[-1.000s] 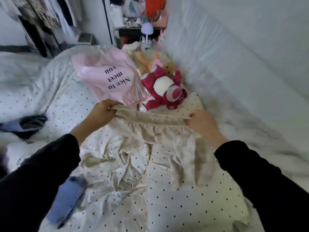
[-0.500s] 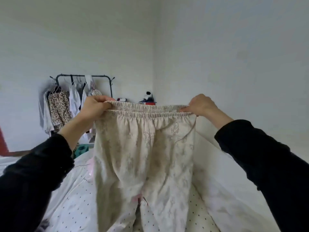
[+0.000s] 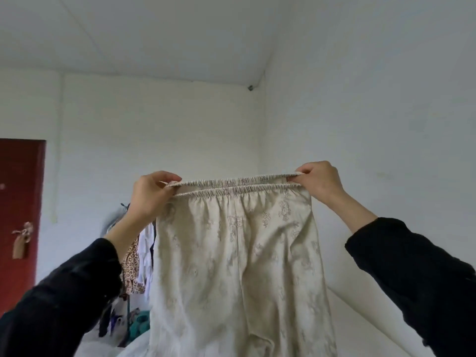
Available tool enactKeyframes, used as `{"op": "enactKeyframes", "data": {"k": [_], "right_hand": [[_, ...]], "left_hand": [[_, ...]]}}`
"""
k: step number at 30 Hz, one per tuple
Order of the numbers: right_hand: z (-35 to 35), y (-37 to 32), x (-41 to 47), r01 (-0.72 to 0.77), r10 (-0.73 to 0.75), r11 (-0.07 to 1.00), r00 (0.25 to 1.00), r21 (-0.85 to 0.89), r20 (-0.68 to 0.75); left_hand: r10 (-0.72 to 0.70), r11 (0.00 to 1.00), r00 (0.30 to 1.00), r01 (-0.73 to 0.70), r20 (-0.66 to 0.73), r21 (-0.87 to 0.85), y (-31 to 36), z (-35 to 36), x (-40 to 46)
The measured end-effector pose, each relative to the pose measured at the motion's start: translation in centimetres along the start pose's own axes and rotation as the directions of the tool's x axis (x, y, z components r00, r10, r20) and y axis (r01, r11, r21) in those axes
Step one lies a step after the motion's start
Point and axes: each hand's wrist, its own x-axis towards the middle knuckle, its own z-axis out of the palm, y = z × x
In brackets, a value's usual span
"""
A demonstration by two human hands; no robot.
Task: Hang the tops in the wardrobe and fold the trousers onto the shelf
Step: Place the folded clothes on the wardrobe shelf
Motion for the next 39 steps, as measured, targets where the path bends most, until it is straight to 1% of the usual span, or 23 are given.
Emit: {"op": "enactKeyframes", "data": {"k": [2, 4, 7, 8, 9, 10, 11, 12, 14, 15, 17, 19, 21, 22, 23, 24, 26, 28, 32, 35, 37, 38, 39], "right_hand": [[-0.3, -1.2, 0.7, 0.079, -0.087, 0.992, 0.993, -0.096, -0.084], [-0.6, -2.2, 1.4, 0.146, -0.169, 0.974, 0.978, -0.172, -0.126], [-1.1, -3.4, 2.2, 0.188, -0.21, 0.974, 0.957, -0.125, -0.2], [-1.1, -3.7, 2.3, 0.195, -0.21, 0.976, 0.96, -0.099, -0.183], [-1.1, -3.6, 2.6, 0.187, -0.195, 0.979, 0.975, -0.076, -0.11], [-0.8, -3.5, 2.6, 0.168, -0.167, 0.984, 0.986, -0.065, 0.018], [-0.5, -3.1, 2.4, 0.141, -0.126, 0.987, 0.976, -0.073, 0.177], [-0.1, -2.6, 2.0, 0.106, -0.071, 0.991, 0.938, -0.086, 0.339], [0.4, -1.4, 0.8, 0.032, 0.024, 0.995, 0.836, -0.091, 0.548], [1.1, -0.6, -0.1, -0.01, 0.049, 0.998, 0.785, -0.066, 0.618], [1.7, 0.8, -1.6, -0.094, 0.058, 0.996, 0.698, 0.011, 0.714], [2.8, 2.5, -3.7, -0.214, 0.082, 0.975, 0.576, 0.053, 0.813], [3.8, 4.1, -5.7, -0.318, 0.09, 0.945, 0.469, 0.072, 0.879], [4.2, 4.8, -6.6, -0.38, 0.082, 0.92, 0.418, 0.092, 0.905], [4.6, 5.4, -7.5, -0.446, 0.063, 0.887, 0.377, 0.122, 0.924], [4.9, 6.1, -8.3, -0.503, 0.042, 0.851, 0.348, 0.148, 0.937], [5.4, 7.1, -9.5, -0.592, -0.004, 0.783, 0.302, 0.191, 0.953], [6.1, 8.1, -10.5, -0.659, -0.018, 0.721, 0.293, 0.215, 0.956], [6.9, 9.0, -11.3, -0.696, -0.023, 0.665, 0.342, 0.27, 0.939], [7.1, 9.1, -11.2, -0.681, -0.054, 0.659, 0.381, 0.32, 0.923], [7.0, 9.3, -11.2, -0.672, -0.062, 0.659, 0.4, 0.339, 0.914], [7.0, 9.4, -11.1, -0.667, -0.062, 0.663, 0.405, 0.341, 0.912], [7.0, 9.4, -11.2, -0.664, -0.05, 0.67, 0.407, 0.333, 0.912]], "left_hand": [[0.062, 0.998, 0.994, -0.062, -0.087, -0.001, 1.6, -0.7, 1.3], [0.142, 0.99, 0.977, -0.144, -0.159, -0.003, 2.9, -1.7, 2.3], [0.214, 0.974, 0.958, -0.224, -0.192, -0.034, 3.7, -3.0, 3.0], [0.217, 0.974, 0.96, -0.224, -0.174, -0.025, 3.8, -3.3, 3.0], [0.194, 0.98, 0.973, -0.198, -0.124, -0.015, 3.6, -3.4, 3.0], [0.144, 0.989, 0.989, -0.145, -0.038, -0.018, 3.3, -3.6, 2.7], [0.079, 0.997, 0.993, -0.077, 0.086, -0.028, 2.8, -3.8, 2.3], [0.009, 0.999, 0.972, 0.001, 0.236, -0.046, 2.1, -4.0, 1.7], [-0.106, 0.984, 0.876, 0.16, 0.47, -0.077, 0.5, -4.4, 0.2], [-0.16, 0.963, 0.824, 0.251, 0.543, -0.097, -0.8, -4.6, -0.9], [-0.233, 0.9, 0.741, 0.41, 0.63, -0.15, -2.9, -4.8, -2.4], [-0.293, 0.826, 0.604, 0.55, 0.741, -0.121, -5.1, -5.1, -4.8], [-0.325, 0.777, 0.444, 0.629, 0.835, -0.033, -7.3, -5.4, -6.7], [-0.323, 0.755, 0.382, 0.656, 0.866, -0.008, -8.1, -5.5, -7.5], [-0.309, 0.726, 0.336, 0.687, 0.89, -0.007, -8.5, -5.5, -8.3], [-0.301, 0.691, 0.311, 0.723, 0.901, -0.019, -9.0, -5.5, -8.9], [-0.281, 0.638, 0.3, 0.768, 0.911, -0.056, -9.1, -5.3, -10.1], [-0.279, 0.589, 0.305, 0.804, 0.91, -0.089, -9.7, -5.0, -10.9], [-0.27, 0.556, 0.304, 0.824, 0.913, -0.11, -10.2, -4.7, -11.6], [-0.24, 0.615, 0.31, 0.782, 0.92, -0.103, -10.6, -4.6, -11.8], [-0.258, 0.616, 0.301, 0.783, 0.918, -0.084, -11.2, -4.6, -11.6], [-0.28, 0.652, 0.28, 0.758, 0.918, -0.033, -11.4, -4.6, -11.5], [-0.29, 0.716, 0.261, 0.697, 0.921, 0.028, -11.4, -4.5, -11.4]]}}
